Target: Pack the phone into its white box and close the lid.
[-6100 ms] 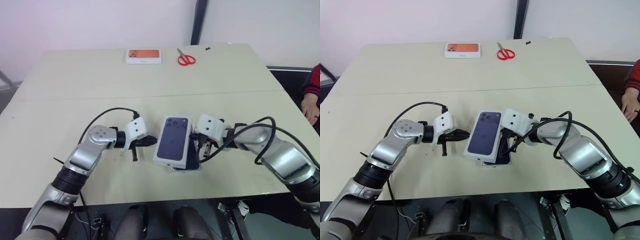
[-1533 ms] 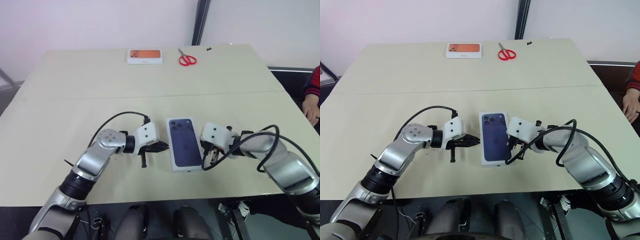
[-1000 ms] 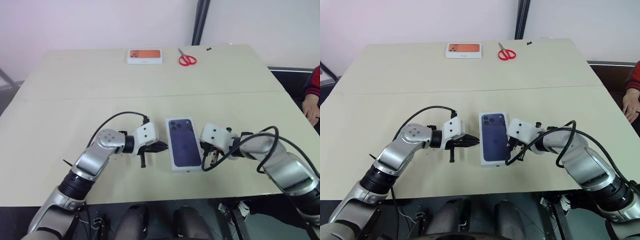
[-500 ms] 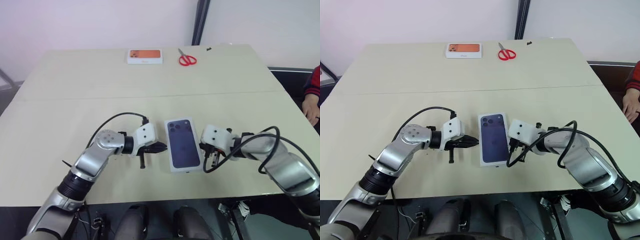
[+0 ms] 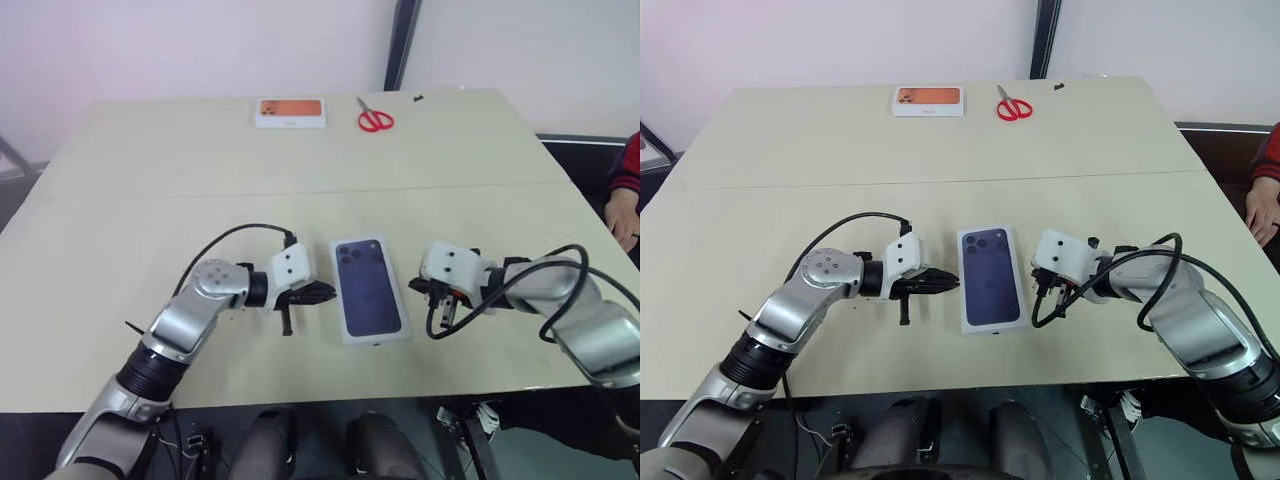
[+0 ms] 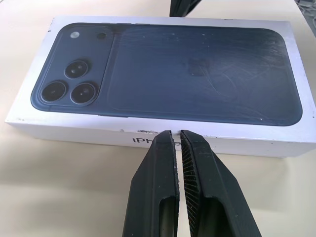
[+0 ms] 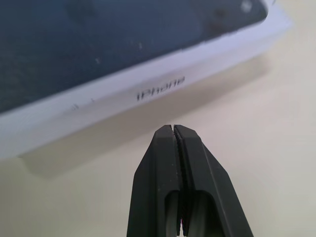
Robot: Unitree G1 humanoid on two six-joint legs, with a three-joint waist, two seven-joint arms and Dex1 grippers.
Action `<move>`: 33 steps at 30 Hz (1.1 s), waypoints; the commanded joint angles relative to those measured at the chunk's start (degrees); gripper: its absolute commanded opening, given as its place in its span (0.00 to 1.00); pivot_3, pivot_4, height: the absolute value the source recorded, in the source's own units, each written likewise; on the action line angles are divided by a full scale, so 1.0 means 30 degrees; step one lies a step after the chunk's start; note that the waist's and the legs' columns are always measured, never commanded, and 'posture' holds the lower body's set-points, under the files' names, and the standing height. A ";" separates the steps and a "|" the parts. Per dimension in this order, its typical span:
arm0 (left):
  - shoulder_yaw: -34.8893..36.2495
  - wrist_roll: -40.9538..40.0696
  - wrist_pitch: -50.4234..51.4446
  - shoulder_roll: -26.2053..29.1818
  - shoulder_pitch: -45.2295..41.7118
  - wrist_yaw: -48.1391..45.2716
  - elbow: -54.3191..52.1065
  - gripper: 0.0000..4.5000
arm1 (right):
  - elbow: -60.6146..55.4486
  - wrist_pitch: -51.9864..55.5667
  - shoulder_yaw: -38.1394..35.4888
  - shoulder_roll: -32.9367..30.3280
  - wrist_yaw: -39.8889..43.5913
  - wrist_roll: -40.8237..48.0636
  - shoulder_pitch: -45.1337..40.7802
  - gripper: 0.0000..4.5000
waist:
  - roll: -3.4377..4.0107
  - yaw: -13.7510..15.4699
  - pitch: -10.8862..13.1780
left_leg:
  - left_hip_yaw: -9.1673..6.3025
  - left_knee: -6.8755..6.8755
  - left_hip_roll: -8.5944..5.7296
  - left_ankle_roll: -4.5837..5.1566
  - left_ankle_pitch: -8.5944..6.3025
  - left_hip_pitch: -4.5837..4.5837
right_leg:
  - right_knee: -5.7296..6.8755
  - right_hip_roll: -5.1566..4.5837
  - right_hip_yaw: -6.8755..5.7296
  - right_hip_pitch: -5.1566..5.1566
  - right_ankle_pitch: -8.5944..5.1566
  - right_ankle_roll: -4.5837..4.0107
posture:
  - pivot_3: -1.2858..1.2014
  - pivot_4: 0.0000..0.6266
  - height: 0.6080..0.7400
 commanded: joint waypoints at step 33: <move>-0.0245 0.1775 -0.0329 -0.2144 -0.2090 0.2995 0.3046 0.07 | -0.2670 -0.0028 0.0837 -0.0962 -0.0060 0.0625 0.2992 0.01 | -0.0036 0.0333 -0.0027 | -0.0028 -0.0014 0.0000 0.0012 -0.0010 0.0238 | -0.0105 0.0006 -0.0029 0.0280 -0.0001 0.0002 | 0.52 0.24 1.00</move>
